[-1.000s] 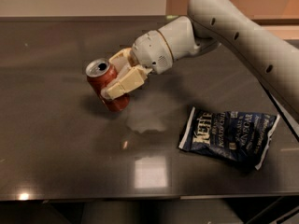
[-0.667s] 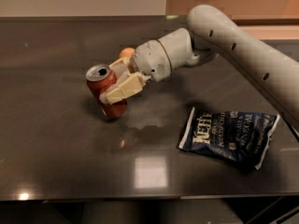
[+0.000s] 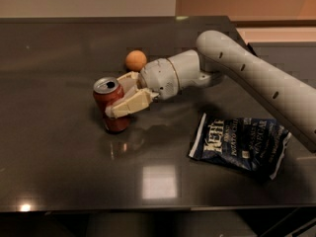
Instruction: Place coke can upright
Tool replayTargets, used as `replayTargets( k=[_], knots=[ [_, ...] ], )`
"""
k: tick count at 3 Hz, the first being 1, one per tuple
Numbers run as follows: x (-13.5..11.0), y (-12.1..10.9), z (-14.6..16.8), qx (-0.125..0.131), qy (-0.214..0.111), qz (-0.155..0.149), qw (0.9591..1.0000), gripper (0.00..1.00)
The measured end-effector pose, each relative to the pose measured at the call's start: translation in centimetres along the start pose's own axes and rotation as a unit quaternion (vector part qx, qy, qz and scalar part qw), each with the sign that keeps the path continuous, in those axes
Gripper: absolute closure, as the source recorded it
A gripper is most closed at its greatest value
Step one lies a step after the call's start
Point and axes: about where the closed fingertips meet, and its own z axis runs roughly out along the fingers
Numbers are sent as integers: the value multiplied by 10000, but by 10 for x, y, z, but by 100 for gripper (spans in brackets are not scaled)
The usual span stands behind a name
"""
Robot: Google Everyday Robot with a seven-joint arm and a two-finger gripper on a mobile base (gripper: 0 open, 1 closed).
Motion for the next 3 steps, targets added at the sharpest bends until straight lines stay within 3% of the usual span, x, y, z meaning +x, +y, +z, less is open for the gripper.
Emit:
replayTargets(
  k=[2,3],
  knots=[
    [19,-4,-4,84,-431,-105,9990,35],
    [18,-3,-2,59,-423,-113,9990,12]
  ],
)
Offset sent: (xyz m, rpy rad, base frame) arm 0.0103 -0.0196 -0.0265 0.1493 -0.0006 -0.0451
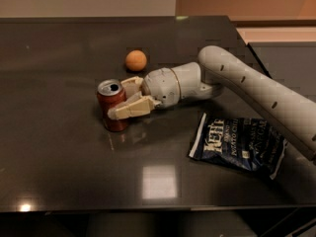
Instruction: Place coke can upright
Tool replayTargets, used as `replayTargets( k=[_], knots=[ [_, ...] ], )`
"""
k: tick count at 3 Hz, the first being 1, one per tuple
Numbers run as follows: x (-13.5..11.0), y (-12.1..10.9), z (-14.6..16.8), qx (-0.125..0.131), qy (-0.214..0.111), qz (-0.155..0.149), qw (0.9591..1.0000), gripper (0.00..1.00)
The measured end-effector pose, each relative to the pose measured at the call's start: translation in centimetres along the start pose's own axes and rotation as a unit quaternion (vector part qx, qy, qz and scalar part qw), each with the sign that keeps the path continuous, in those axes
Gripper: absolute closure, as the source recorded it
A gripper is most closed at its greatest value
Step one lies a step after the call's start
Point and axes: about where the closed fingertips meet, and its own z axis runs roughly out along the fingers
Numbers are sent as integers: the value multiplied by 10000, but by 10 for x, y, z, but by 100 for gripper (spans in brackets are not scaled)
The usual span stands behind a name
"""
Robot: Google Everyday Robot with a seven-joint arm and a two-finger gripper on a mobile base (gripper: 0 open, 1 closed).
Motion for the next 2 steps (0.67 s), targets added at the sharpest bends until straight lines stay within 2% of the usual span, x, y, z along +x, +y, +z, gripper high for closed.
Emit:
replayTargets(
  k=[1,2],
  knots=[
    [-1,0,2,-20,-1,-5,10000,0],
    [-1,0,2,-21,-1,-5,10000,0]
  ],
)
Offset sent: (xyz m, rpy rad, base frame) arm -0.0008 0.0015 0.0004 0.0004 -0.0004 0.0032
